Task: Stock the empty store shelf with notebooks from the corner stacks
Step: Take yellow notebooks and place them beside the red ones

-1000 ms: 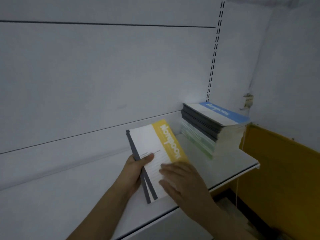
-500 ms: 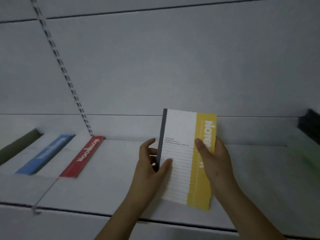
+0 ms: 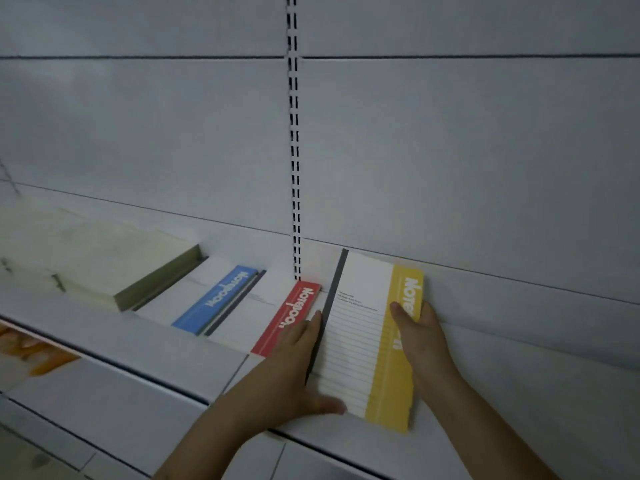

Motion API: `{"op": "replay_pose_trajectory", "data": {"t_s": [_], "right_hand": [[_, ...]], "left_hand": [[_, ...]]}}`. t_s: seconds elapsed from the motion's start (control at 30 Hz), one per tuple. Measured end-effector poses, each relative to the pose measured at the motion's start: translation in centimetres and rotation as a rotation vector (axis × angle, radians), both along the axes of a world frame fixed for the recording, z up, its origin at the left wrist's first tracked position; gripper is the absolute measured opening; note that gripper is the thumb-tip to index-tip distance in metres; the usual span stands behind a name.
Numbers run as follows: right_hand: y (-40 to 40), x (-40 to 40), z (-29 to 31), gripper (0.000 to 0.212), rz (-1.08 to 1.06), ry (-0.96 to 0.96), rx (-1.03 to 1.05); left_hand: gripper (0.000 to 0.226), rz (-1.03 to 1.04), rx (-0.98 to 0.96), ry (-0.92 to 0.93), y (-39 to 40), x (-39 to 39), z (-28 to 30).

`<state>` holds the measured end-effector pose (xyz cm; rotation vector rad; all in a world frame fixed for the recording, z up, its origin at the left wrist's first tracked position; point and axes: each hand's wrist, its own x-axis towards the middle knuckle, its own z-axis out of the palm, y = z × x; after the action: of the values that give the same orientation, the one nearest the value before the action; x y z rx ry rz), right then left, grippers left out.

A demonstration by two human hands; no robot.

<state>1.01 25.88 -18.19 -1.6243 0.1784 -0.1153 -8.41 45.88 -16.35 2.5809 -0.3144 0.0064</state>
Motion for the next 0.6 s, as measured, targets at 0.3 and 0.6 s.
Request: {"op": "replay_pose_trajectory", "data": {"t_s": [0.3,0.6], "right_hand": [[-0.2,0.8,-3.3,0.038,-0.1,-0.157,-0.954],[-0.3,0.2,-2.2,0.039,-0.084,-0.113,-0.706]], "left_hand": [[0.113,-0.148,0.237,-0.096,3.9,2.6,-3.8],[0.096,-0.136,0.193,-0.259,4.0,5.0,-4.7]]}}
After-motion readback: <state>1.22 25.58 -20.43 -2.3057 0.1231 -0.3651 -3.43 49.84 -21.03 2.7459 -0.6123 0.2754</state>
